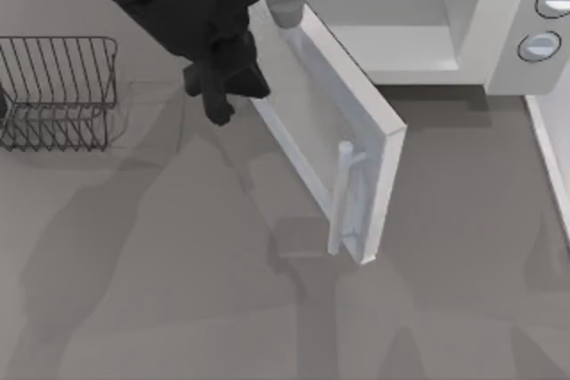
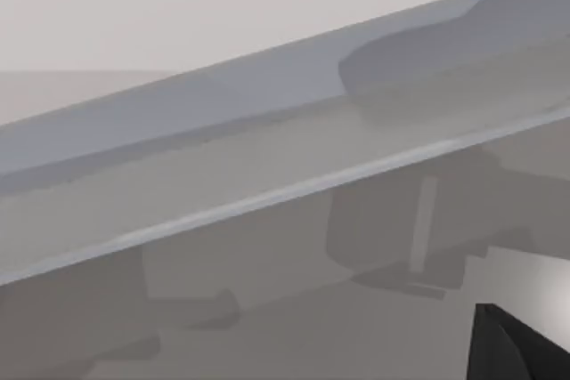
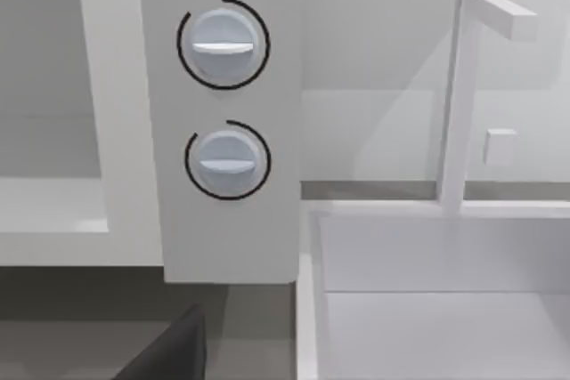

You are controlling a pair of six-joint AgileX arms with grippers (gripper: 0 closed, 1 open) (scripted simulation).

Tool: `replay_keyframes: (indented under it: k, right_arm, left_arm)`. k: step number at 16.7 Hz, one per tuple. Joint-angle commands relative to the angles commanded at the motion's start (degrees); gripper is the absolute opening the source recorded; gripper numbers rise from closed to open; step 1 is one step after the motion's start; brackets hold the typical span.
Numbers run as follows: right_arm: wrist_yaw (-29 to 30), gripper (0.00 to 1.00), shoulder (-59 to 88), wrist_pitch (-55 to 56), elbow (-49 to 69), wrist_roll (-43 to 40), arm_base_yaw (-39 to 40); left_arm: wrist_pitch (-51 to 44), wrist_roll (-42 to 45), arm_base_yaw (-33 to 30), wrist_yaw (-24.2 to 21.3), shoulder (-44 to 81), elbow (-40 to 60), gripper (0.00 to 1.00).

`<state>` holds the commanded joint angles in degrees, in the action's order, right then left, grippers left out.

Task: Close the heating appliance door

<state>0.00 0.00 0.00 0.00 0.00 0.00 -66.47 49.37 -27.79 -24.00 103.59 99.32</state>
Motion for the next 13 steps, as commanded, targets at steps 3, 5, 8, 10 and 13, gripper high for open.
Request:
replay_keyframes:
  k: [3, 5, 8, 10, 13]
  right_arm:
    - [0.0, 1.0, 0.0, 0.0, 0.0, 0.0, 0.0]
    - [0.0, 1.0, 0.0, 0.0, 0.0, 0.0, 0.0]
    - [0.0, 1.0, 0.0, 0.0, 0.0, 0.0, 0.0]
    - [0.0, 1.0, 0.0, 0.0, 0.0, 0.0, 0.0]
    - [0.0, 1.0, 0.0, 0.0, 0.0, 0.0, 0.0]
  left_arm:
    - [0.11, -0.51, -0.51, 0.16, 0.43, 0.53, 0.0]
    - [0.28, -1.43, -1.4, 0.46, 1.08, 1.18, 0.0]
    - [0.73, -2.82, -2.68, 0.93, 1.83, 2.21, 0.0]
    - [0.74, -2.83, -2.69, 0.94, 1.84, 2.22, 0.0]
    - [0.77, -3.32, -3.07, 1.05, 2.13, 2.66, 0.0]
